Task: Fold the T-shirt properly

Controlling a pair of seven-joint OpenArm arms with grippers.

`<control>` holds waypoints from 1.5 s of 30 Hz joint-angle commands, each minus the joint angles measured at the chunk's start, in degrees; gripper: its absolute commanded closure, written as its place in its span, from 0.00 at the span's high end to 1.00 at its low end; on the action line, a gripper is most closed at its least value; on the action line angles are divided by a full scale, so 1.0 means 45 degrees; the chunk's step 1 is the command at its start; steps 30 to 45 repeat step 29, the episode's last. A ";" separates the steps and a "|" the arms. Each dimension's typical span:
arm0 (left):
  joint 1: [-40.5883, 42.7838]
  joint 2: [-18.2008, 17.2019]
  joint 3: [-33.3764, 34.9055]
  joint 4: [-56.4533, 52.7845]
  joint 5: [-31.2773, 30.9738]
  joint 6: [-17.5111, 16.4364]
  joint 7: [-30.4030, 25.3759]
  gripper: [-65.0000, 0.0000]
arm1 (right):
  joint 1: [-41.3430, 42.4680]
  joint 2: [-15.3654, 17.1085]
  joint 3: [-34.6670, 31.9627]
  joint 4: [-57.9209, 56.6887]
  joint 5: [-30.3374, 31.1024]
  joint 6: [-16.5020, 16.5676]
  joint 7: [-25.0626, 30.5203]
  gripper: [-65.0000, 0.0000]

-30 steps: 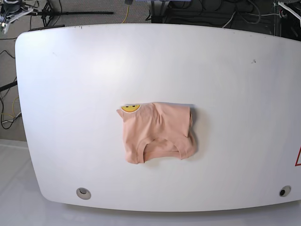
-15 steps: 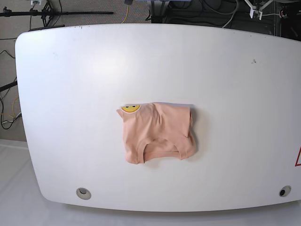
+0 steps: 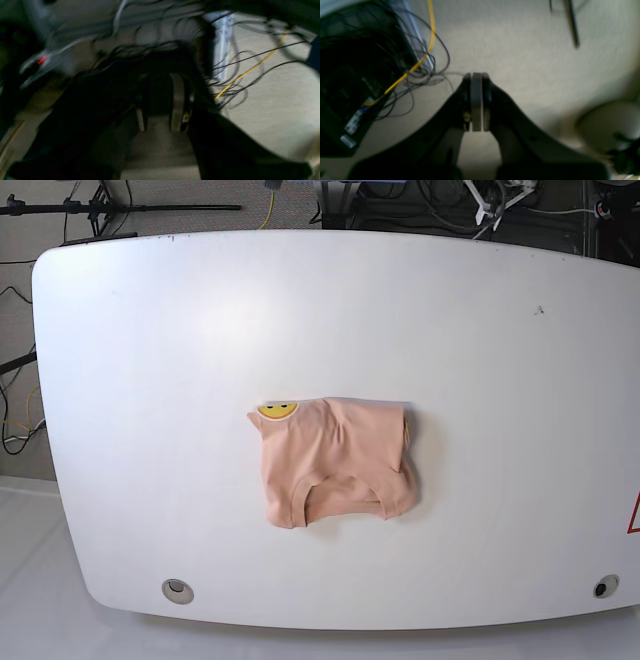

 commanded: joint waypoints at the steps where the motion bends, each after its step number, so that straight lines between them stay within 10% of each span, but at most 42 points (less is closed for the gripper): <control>1: -0.0378 0.0001 -0.0032 -0.1330 0.0653 -0.0027 -0.0357 0.19 | 0.0607 0.0673 0.0372 -0.1956 -0.0472 0.0030 0.0703 0.00; 4: -0.0925 0.0001 0.0026 -0.2991 0.1317 0.0666 -0.1002 0.19 | 0.1369 0.1337 0.0743 -0.4535 -0.1019 -0.0029 0.1465 0.00; 13: -0.2957 -0.1794 0.0085 -1.0747 0.3114 0.6000 -0.4128 0.19 | 0.3616 0.4385 0.0978 -1.2281 -0.2680 -0.2354 0.4454 0.00; 22: -0.4871 -0.3943 0.0046 -1.4234 0.4423 0.9887 -0.5905 0.25 | 0.4143 0.3877 0.1017 -1.2281 -0.4731 -0.3272 0.4532 0.15; 45: -0.5086 -0.3630 0.0065 -1.4234 0.4814 1.0122 -0.5886 0.31 | 0.4163 0.2978 0.1017 -1.2076 -0.5298 -0.3369 0.4376 0.15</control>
